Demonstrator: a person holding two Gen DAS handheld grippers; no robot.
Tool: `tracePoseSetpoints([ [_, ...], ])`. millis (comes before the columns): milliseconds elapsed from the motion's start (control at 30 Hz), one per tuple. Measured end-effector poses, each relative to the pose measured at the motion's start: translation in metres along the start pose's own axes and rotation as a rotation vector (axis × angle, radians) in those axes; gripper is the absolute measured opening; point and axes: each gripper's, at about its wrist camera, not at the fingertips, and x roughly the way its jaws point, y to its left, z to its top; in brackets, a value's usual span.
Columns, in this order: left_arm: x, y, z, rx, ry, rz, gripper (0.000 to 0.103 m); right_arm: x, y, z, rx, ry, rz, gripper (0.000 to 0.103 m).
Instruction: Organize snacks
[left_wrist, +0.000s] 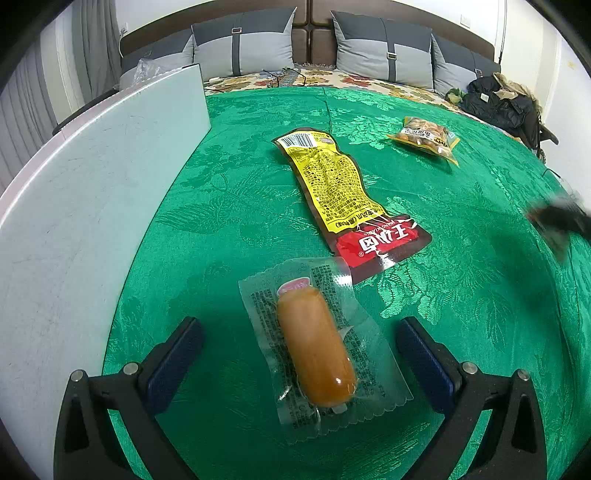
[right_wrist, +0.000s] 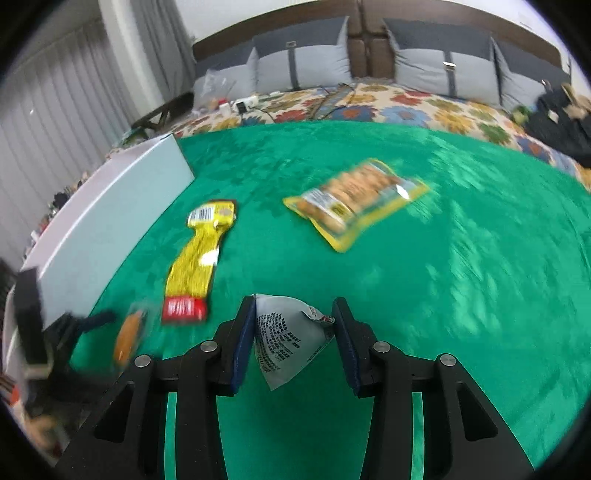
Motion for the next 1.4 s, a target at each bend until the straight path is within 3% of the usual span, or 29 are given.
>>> tracePoseSetpoints([
  [167,0.000,0.000,0.000,0.000,0.000,0.000,0.103,-0.028,-0.015,-0.054,0.075,0.058,-0.024,0.044],
  [267,0.000,0.000,0.000,0.000,0.000,0.000,0.103,-0.032,-0.009,-0.079,0.049,0.037,-0.066,0.047],
  [333,0.000,0.000,0.000,0.000,0.000,0.000,0.103,-0.027,-0.006,-0.087,0.039,0.039,-0.087,0.060],
  [433,0.000,0.000,0.000,0.000,0.000,0.000,0.103,-0.020,0.004,-0.089,-0.020,0.036,-0.123,0.075],
  [567,0.000,0.000,0.000,0.000,0.000,0.000,0.103,-0.011,0.007,-0.090,-0.073,0.030,-0.191,0.079],
  [733,0.000,0.000,0.000,0.000,0.000,0.000,0.103,-0.007,0.009,-0.091,-0.089,0.038,-0.204,0.086],
  [1400,-0.001,0.000,0.000,0.000,0.000,0.000,0.103,-0.005,0.011,-0.091,-0.095,0.048,-0.198,0.093],
])
